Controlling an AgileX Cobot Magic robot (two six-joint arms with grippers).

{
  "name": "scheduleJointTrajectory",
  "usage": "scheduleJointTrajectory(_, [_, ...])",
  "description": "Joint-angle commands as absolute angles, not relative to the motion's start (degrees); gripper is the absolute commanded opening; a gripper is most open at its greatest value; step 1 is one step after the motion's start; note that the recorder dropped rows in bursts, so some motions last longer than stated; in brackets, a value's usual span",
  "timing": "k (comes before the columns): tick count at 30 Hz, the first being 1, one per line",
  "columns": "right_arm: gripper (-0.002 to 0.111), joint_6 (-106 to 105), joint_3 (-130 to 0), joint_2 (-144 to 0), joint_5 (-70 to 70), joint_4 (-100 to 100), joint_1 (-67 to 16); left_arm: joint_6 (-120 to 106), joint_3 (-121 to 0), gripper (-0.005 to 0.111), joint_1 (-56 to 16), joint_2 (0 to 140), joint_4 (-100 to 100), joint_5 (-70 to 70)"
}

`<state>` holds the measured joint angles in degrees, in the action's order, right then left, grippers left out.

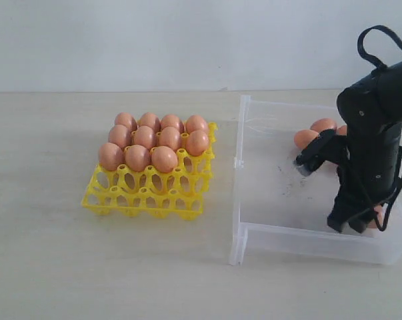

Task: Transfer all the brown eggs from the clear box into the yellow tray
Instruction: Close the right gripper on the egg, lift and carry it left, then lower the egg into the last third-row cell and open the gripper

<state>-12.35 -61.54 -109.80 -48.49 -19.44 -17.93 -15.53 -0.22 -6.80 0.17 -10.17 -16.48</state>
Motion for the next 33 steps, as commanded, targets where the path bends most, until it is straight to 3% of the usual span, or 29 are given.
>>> scheduleJointTrajectory(1, [0.0, -6.5, -61.9, -105.4, -38.2, -15.7, -17.7, -15.5, 0.0, 0.004, -7.1, 0.0, -10.1, -16.4])
scheduleJointTrajectory(9, [0.0, -7.6, -60.3, -97.6, -21.2, -1.7, -18.7, -15.5, 0.0, 0.004, -7.1, 0.0, -10.1, -16.4])
scheduleJointTrajectory(21, [0.0, -5.9, -48.1, -97.8, 24.8, -0.6, -32.8, -15.5, 0.0, 0.004, -7.1, 0.0, -10.1, -16.4])
scheduleJointTrajectory(33, [0.0, 5.0, -48.1, -109.9, 43.3, -17.0, -33.2, -15.5, 0.0, 0.004, -7.1, 0.0, -10.1, -16.4])
